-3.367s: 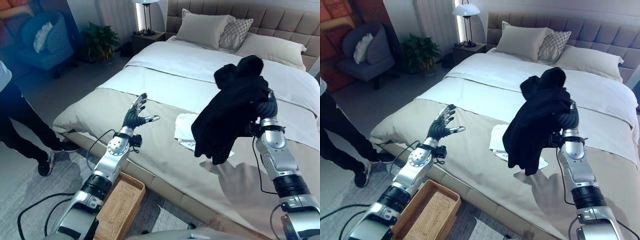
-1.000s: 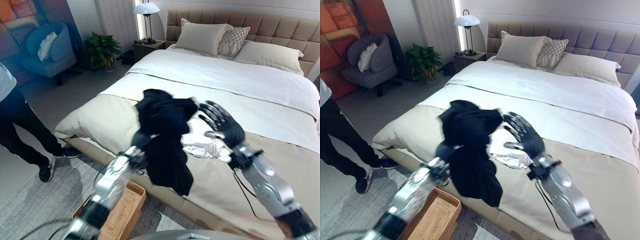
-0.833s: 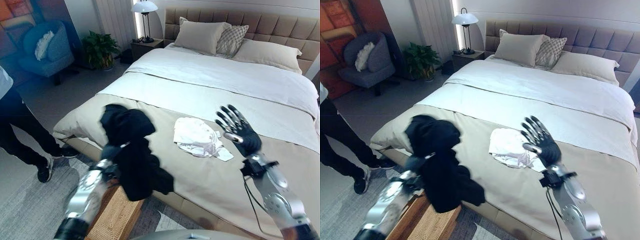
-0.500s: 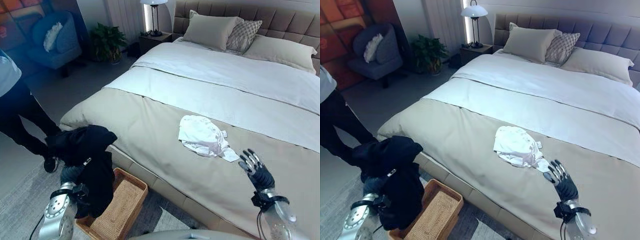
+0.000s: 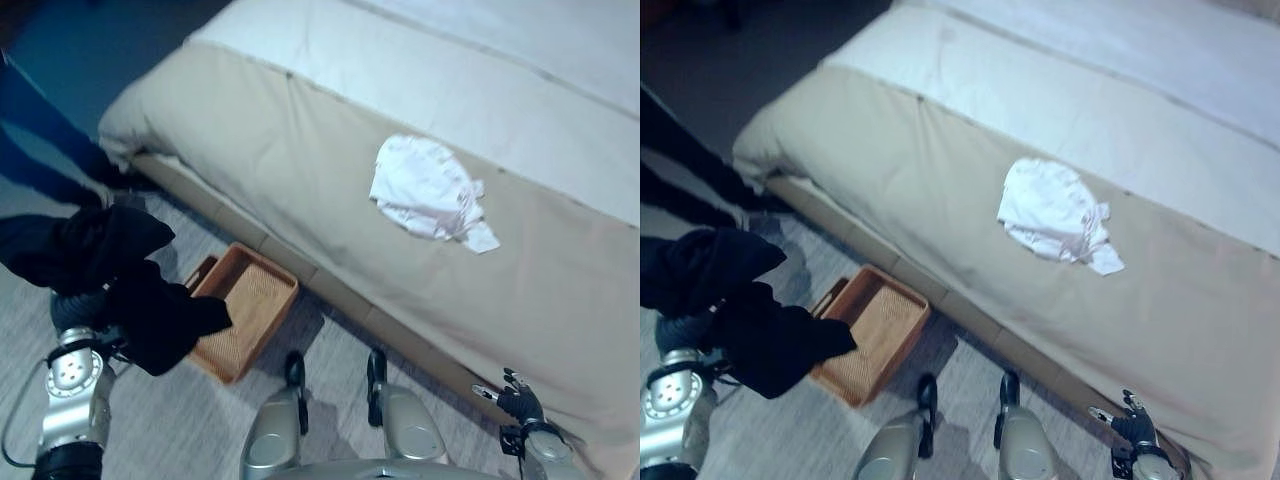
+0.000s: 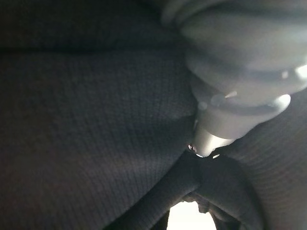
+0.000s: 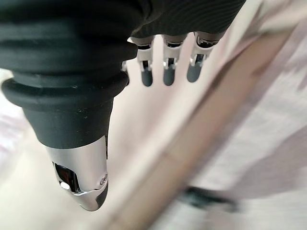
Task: Pick up clothes into the bucket
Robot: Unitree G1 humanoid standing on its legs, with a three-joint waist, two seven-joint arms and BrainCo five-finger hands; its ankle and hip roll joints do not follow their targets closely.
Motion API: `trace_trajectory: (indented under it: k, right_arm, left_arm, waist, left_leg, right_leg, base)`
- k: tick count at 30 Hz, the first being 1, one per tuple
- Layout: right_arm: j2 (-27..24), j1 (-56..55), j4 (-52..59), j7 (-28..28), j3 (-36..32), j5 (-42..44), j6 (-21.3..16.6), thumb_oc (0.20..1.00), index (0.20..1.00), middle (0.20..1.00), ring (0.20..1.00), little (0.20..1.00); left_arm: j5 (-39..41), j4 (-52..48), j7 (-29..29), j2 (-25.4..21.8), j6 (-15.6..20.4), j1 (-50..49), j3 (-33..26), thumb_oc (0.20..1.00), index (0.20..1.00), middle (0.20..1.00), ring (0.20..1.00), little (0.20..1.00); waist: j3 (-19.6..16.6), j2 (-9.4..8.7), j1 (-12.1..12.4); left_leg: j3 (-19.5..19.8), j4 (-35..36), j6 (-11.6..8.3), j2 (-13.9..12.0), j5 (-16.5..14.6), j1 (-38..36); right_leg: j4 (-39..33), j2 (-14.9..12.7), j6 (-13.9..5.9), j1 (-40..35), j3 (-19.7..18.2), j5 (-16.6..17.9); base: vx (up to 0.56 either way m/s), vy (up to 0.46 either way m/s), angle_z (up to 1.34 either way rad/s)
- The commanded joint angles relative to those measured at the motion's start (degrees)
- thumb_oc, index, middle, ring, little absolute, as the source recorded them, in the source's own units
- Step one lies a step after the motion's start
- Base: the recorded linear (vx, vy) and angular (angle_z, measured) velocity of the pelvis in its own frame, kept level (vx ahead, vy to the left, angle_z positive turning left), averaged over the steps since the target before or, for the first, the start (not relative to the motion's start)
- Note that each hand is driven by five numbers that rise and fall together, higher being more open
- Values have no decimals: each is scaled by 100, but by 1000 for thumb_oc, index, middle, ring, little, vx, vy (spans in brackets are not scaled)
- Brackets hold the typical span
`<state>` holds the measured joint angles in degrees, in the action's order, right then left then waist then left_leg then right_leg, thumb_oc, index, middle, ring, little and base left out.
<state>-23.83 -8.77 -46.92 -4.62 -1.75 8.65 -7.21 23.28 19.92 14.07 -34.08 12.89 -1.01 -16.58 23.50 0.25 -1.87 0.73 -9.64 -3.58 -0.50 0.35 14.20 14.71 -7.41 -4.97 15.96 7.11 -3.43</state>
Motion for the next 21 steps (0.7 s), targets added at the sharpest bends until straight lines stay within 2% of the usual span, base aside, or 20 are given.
trace_trajectory:
  k: [1, 6, 8, 9, 10, 11, 12, 13, 14, 19, 21]
  right_arm:
    - [-130, -74, 226, -178, 305, -209, -229, 1000, 1000, 1000, 1000, 1000]
    - [-136, 205, 266, -397, 417, 101, -374, 1000, 1000, 1000, 1000, 1000]
    - [-129, 271, 245, -457, 436, 139, -396, 1000, 1000, 1000, 1000, 1000]
    - [-110, 334, 328, -589, 487, 229, -449, 1000, 1000, 1000, 1000, 1000]
    - [-110, 338, 328, -589, 485, 229, -449, 1000, 1000, 1000, 1000, 1000]
    - [-98, 432, 345, -691, 569, 338, -495, 1000, 1000, 1000, 1000, 1000]
    - [-97, 461, 449, -718, 602, 375, -531, 1000, 1000, 1000, 1000, 1000]
    - [-110, 462, 475, -747, 648, 421, -554, 1000, 1000, 1000, 1000, 1000]
    - [-97, 481, 507, -781, 671, 478, -574, 1000, 1000, 1000, 1000, 1000]
    - [-75, 559, 715, -916, 733, 640, -695, 1000, 1000, 1000, 1000, 1000]
    - [-19, 587, 790, -997, 787, 824, -769, 1000, 1000, 1000, 1000, 1000]
  left_arm:
    - [-143, 76, 380, -535, 514, 223, -80, 200, 200, 200, 200, 200]
    - [-315, 450, 790, -973, 519, 938, 347, 200, 200, 200, 200, 200]
    - [-248, 524, 866, -993, 544, 1081, 405, 200, 200, 200, 200, 200]
    - [-67, 545, 1001, -1023, 584, 1287, 502, 200, 200, 200, 200, 200]
    - [-68, 544, 1003, -1023, 583, 1291, 502, 200, 200, 200, 200, 200]
    - [60, 850, 1071, -1136, 602, 1563, 632, 200, 200, 200, 200, 200]
    - [130, 751, 1115, -1133, 634, 1647, 699, 200, 200, 200, 200, 200]
    - [138, 806, 1133, -1179, 619, 1723, 770, 200, 200, 200, 200, 200]
    - [148, 843, 1167, -1253, 639, 1801, 810, 200, 200, 200, 200, 200]
    - [210, 1001, 1253, -1439, 656, 2193, 1066, 200, 200, 200, 200, 200]
    - [500, 1114, 1218, -1492, 744, 2513, 1211, 200, 200, 200, 200, 200]
  waist:
    - [-40, -200, -4]
    - [510, -259, -51]
    - [576, -274, -59]
    - [629, -307, -85]
    - [629, -306, -84]
    - [629, -347, -129]
    - [629, -371, -141]
    - [629, -388, -157]
    - [629, -405, -161]
    - [629, -501, -239]
    - [629, -628, -309]
  left_leg:
    - [204, -850, 185, 220, -467, 407]
    - [287, -1388, 219, 325, -486, 1243]
    - [301, -1502, 223, 342, -505, 1396]
    - [317, -1726, 225, 355, -551, 1752]
    - [316, -1740, 225, 355, -555, 1766]
    - [316, -1914, 226, 356, -581, 2120]
    - [319, -2013, 225, 359, -609, 2319]
    - [345, -2124, 203, 324, -807, 2344]
    - [342, -2193, 202, 309, -842, 2486]
    - [318, -2380, 204, 276, -870, 2991]
    - [328, -2510, 235, 237, -913, 3296]
  right_leg:
    - [239, -354, -205, 39, 13, 71]
    - [817, -507, -142, 758, 55, -57]
    - [915, -512, -134, 902, 37, -69]
    - [1048, -542, -118, 1191, 34, -89]
    - [1060, -542, -117, 1205, 32, -92]
    - [1168, -554, -117, 1536, 3, -94]
    - [1250, -547, -117, 1726, -15, -104]
    - [1348, -521, -156, 1766, -65, -267]
    - [1385, -502, -159, 1909, -80, -276]
    - [1461, -467, -189, 2413, -143, -229]
    - [1486, -426, -230, 2688, -164, -178]
  base:
    - [-146, 72, 12]
    - [-138, 33, 19]
    - [-72, 23, 12]
    - [-78, 25, 10]
    - [-87, 28, 6]
    - [-55, 25, 2]
    - [0, 0, 0]
    - [33, 6, 0]
    - [38, 10, -2]
    - [-24, 32, -5]
    - [-12, 9, -8]
